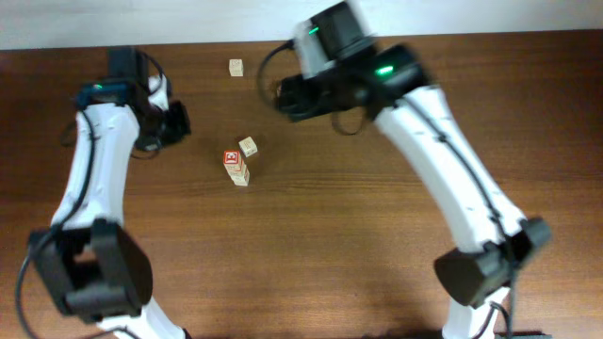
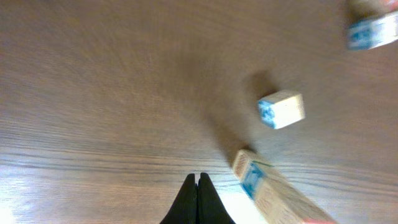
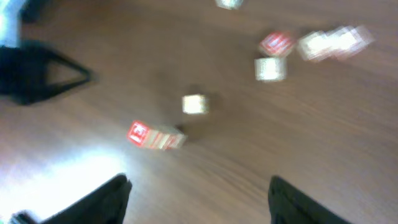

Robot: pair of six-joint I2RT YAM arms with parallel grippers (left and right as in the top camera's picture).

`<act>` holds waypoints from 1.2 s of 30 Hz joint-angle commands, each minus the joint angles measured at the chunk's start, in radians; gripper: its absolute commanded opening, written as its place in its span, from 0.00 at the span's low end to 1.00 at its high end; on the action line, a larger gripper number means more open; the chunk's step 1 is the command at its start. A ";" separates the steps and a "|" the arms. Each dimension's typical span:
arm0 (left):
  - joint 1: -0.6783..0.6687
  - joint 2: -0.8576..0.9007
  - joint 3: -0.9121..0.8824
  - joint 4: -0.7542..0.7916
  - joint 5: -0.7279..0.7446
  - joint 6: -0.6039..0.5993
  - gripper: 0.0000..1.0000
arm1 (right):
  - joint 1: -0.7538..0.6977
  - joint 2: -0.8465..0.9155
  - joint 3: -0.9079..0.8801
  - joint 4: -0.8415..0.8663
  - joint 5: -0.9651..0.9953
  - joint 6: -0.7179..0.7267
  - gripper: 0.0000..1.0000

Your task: Rotate 4 blocks

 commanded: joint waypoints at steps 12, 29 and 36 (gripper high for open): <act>0.003 -0.282 0.090 -0.045 -0.078 0.013 1.00 | -0.255 -0.589 0.154 -0.404 0.288 -0.021 0.98; 0.003 -0.282 0.090 -0.045 -0.078 0.013 0.99 | -0.435 -0.885 -0.439 0.089 0.186 -0.257 0.98; 0.003 -0.282 0.090 -0.045 -0.078 0.013 0.99 | -0.575 -1.403 -1.378 0.730 0.076 -0.257 0.98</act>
